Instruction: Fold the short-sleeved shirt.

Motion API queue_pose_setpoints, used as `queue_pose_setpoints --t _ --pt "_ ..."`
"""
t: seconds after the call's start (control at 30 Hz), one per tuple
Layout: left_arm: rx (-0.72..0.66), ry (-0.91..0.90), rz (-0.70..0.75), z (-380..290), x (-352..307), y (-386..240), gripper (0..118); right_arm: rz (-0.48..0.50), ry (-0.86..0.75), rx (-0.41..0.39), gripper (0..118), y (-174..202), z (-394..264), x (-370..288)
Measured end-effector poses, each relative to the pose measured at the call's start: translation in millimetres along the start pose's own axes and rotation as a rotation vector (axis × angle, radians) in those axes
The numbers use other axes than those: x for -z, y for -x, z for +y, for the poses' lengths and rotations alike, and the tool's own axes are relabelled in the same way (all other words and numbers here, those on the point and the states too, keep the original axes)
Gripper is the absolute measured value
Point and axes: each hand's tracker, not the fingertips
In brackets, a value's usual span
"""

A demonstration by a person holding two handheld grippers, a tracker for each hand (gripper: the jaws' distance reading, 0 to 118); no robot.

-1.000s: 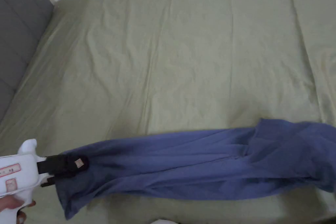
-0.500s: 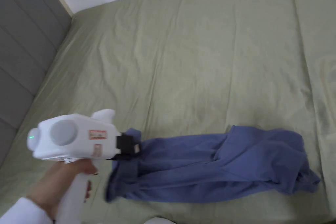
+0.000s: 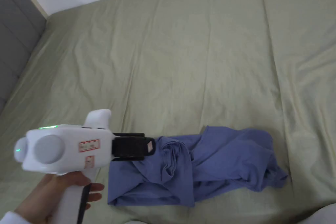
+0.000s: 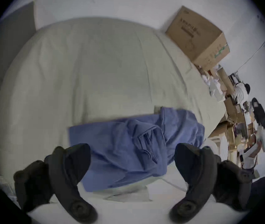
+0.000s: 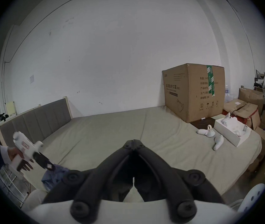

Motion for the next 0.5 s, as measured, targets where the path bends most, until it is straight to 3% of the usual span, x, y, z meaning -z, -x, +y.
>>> queue_pose_setpoints --t 0.07,0.1,0.13,0.17,0.23,0.3,0.37,0.5 --pt "-0.008 -0.102 0.042 -5 -30 -1 108 0.007 -0.004 0.002 0 3 1 2" --pt "-0.015 -0.135 0.075 -10 -44 -8 94 0.01 -0.008 0.004 0 6 2 3" --pt "-0.027 -0.167 0.169 -17 -51 -11 38 0.014 -0.011 0.005 0 8 2 3" --pt "-0.02 -0.228 0.282 -23 -51 -15 0 0.021 -0.013 0.004 0 11 3 3" --pt "0.033 -0.262 0.458 -33 -39 -10 0 0.028 -0.015 0.0 0 15 4 3" --pt "0.016 -0.143 0.449 -32 -23 -9 0 0.037 -0.01 -0.01 0 18 5 2" --pt "0.045 -0.178 0.436 -43 -2 -15 0 0.041 -0.006 -0.032 0 20 7 1" --pt "0.083 -0.081 0.399 -39 52 -24 0 0.034 0.002 -0.069 0 21 9 0"
